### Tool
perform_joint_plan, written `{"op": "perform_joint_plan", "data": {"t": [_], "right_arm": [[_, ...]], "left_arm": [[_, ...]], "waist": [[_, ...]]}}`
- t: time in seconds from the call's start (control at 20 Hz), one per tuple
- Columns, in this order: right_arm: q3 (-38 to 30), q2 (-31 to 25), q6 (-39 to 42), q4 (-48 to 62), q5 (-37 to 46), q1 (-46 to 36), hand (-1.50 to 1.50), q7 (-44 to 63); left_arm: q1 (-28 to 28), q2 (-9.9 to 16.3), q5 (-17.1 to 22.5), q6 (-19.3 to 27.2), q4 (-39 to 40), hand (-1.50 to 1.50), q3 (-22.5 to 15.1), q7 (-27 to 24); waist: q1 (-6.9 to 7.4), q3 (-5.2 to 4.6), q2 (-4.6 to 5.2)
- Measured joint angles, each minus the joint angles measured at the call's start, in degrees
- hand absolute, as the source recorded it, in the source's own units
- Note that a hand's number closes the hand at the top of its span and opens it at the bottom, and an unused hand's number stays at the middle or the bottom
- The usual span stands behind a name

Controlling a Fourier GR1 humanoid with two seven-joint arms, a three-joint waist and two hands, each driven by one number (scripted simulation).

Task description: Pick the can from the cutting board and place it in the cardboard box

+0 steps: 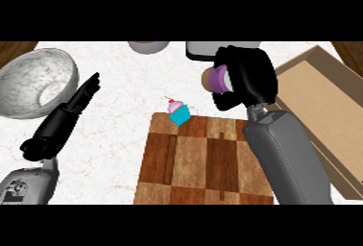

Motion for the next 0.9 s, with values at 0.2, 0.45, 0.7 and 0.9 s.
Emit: {"op": "perform_joint_plan", "data": {"t": [0.2, 0.45, 0.7, 0.9], "right_arm": [[-6.55, -0.68, -2.18, -3.07, -0.41, -1.44, 1.5, 5.51], [-15.13, -5.2, -3.45, -3.11, -2.5, -3.14, 1.5, 7.59], [-22.43, -11.33, -4.57, 2.19, -5.64, -4.83, 1.5, 5.51], [-25.07, -17.37, -2.39, 7.62, -6.44, -4.95, 1.5, 2.5]], "left_arm": [[-0.67, 0.15, 0.58, -0.59, -0.15, 0.0, 0.39, 0.54], [-0.9, 0.1, 0.31, -0.59, 0.76, 0.0, 0.88, -0.71], [-1.03, -0.33, -0.32, -0.63, 1.82, 0.0, 0.85, -1.74], [-1.23, -0.86, -1.13, -0.2, 1.16, 0.0, 0.39, -0.84]], "waist": [[-0.15, 0.0, 0.06], [0.06, 0.0, 0.22], [0.33, 0.0, 0.34], [0.47, 0.01, 0.36]]}}
